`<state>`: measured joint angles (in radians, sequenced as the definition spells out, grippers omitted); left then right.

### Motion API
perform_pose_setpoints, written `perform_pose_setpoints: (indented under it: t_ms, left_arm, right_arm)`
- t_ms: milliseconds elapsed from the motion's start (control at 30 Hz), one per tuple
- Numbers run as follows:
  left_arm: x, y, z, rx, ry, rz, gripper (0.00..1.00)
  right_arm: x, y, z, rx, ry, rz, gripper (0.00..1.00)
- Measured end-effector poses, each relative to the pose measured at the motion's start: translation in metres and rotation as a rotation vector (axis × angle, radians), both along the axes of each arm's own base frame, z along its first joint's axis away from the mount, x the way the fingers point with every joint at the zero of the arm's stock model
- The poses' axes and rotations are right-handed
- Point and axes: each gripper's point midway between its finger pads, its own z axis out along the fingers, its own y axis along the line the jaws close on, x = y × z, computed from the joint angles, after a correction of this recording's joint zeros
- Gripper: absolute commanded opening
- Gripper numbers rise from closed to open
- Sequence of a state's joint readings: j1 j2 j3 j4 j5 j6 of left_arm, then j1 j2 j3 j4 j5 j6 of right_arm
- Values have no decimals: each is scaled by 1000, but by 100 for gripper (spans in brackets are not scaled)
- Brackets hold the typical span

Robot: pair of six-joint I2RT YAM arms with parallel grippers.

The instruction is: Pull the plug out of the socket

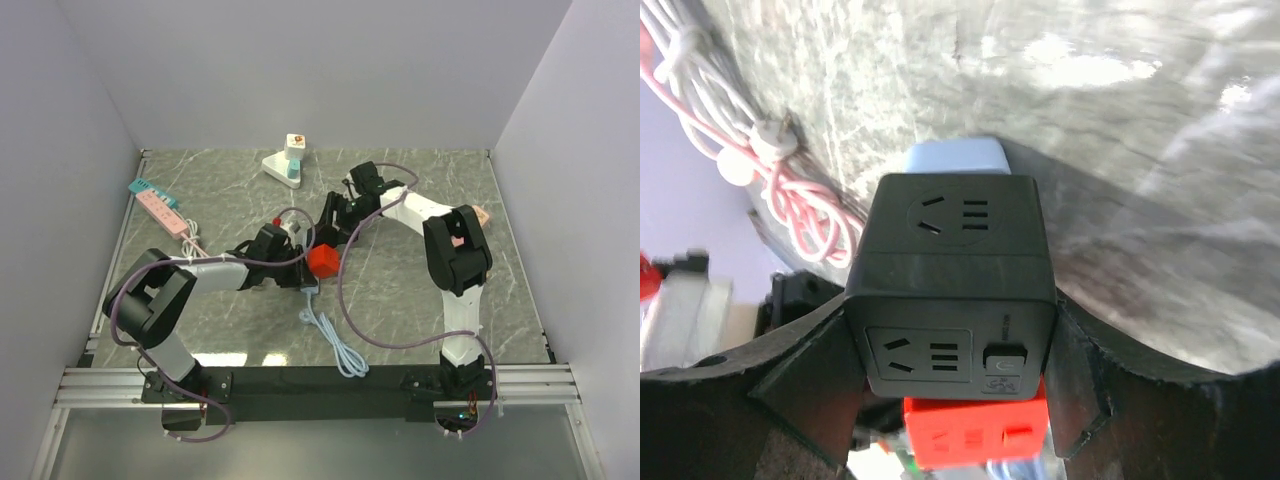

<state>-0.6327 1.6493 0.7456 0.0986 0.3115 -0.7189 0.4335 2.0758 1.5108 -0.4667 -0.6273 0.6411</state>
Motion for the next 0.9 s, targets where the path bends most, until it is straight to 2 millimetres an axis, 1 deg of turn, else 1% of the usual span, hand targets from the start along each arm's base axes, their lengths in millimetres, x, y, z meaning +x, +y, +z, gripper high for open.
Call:
perform_pose_setpoints:
  t_ms: [33,67,133,300,400,500,600,700,900]
  left_arm:
    - [3,2,0,4,18,40,4]
    - [6,3,1,0,26,66,1]
    - [13,3,0,15,11,84,0]
    - [13,1,-1,40,3,87,0]
    - [14,-1,-1,43,-12,84,0]
    - [17,-8,0,36,-36,67,0]
    - [20,-12,0,29,-48,59,0]
    - [18,-11,0,27,-30,52,0]
    - [7,-12,-1,24,8,7,0]
  right_arm:
    - [1,-4,1,0,9,-11,0]
    - [2,-8,2,2,20,-23,0]
    - [7,-11,4,10,9,-28,0]
    - [6,-16,5,4,2,-3,0]
    - [4,-23,9,5,10,19,0]
    - [3,-34,15,-2,15,47,0]
    - [4,-38,15,7,8,49,0]
    - [-2,-39,12,7,-29,0,0]
    - [-14,-42,9,-61,-147,-202,0]
